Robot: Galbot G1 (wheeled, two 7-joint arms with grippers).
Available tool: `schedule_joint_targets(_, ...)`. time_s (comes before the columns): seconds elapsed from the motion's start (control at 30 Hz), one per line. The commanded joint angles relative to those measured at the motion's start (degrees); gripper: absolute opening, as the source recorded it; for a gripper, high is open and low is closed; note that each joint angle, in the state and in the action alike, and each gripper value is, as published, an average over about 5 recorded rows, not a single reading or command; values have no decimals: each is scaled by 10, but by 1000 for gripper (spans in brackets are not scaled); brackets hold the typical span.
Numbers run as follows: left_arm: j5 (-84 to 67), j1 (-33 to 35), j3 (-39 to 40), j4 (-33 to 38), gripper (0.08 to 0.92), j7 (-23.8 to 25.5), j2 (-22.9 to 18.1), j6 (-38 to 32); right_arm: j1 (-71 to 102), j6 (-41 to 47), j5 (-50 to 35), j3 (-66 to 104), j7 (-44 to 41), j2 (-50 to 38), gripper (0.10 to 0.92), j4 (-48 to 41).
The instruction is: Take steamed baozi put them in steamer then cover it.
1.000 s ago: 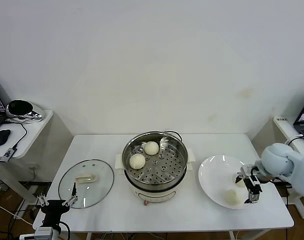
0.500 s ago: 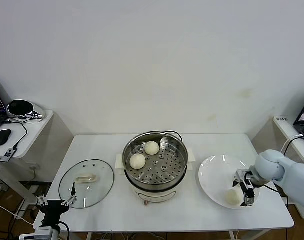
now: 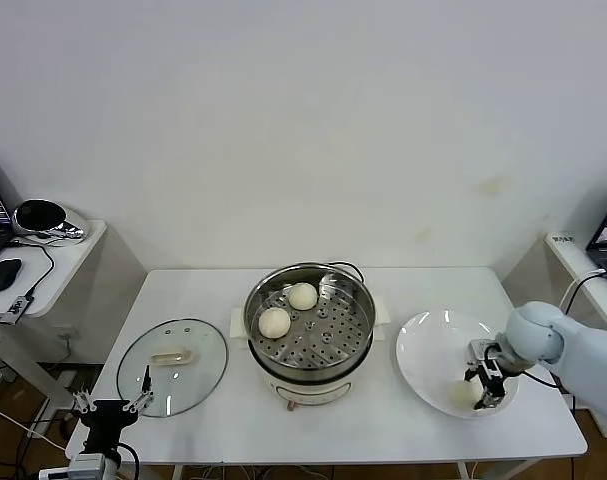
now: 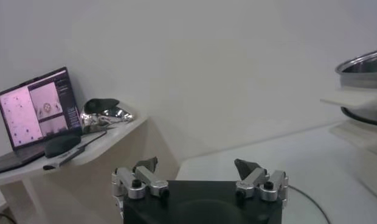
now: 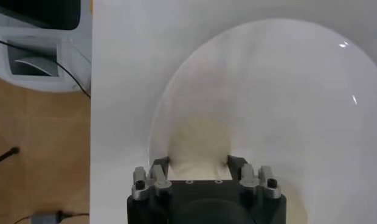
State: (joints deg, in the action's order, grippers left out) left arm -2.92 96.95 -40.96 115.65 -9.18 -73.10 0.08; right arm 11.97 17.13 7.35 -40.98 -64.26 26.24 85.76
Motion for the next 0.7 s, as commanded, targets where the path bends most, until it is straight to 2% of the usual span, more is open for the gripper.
schedule_joint_targets(0.03, 0, 0, 0, 1, 823, 0, 0, 0, -11, 0, -2, -1, 0, 1, 547, -2)
schedule_joint_targets(0.43, -2, -3, 1, 4, 823, 0, 4, 0, -242, -5, -99, -68, -35, -17, 543, 14)
schedule_joint_targets(0.7, -5, -6, 2, 5, 823, 0, 9, 0, -467, -10, -175, -191, -44, 36, 551, 13)
